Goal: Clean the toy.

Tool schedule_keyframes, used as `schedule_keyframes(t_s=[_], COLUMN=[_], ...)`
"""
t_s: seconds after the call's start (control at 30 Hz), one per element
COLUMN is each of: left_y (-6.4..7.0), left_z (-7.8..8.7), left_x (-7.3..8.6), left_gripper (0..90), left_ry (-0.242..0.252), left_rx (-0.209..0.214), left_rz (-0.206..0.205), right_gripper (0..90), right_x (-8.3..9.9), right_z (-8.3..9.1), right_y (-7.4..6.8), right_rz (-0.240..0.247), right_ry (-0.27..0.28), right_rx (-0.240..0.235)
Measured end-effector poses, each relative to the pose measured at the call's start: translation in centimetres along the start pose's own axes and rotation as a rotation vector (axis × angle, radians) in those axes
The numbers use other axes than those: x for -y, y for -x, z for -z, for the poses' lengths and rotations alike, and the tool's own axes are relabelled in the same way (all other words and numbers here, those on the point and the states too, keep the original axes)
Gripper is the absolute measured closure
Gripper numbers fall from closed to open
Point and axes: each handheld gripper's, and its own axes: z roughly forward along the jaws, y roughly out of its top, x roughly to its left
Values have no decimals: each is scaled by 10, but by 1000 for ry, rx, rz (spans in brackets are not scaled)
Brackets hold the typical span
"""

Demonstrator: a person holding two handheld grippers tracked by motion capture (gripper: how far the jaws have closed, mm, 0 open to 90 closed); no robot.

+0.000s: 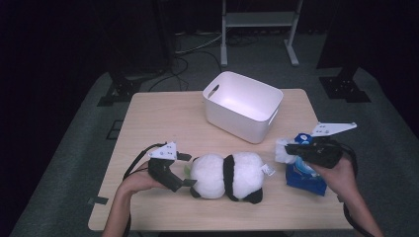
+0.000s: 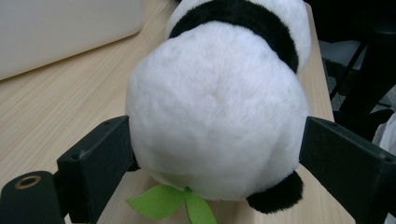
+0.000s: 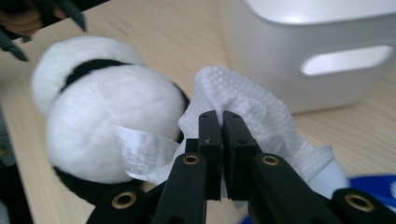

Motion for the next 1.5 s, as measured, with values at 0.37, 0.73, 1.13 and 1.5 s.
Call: schedule_keyframes(t_s=[0.37,0.73,1.13,1.5], left_y=[1,0,1,1], left_z=[-13,-18,-19,-19], left_x=[2,3,4,3], left_gripper=[84,83,72,72], left_ry=[-18,-17,-20,-26], left_rx=[21,21,20,16], left_rz=[9,2,-2,-5], right_gripper=[862,862,861,857], right_x=[-25,-57,-68,-47], right_z=[-38,-88,-116,-68], right_y=[-48,-90,-113,-84], right_rz=[117,231,304,232], right_ry=[-38,-120,-173,-153], right_rx=[-155,-270,-334,-251])
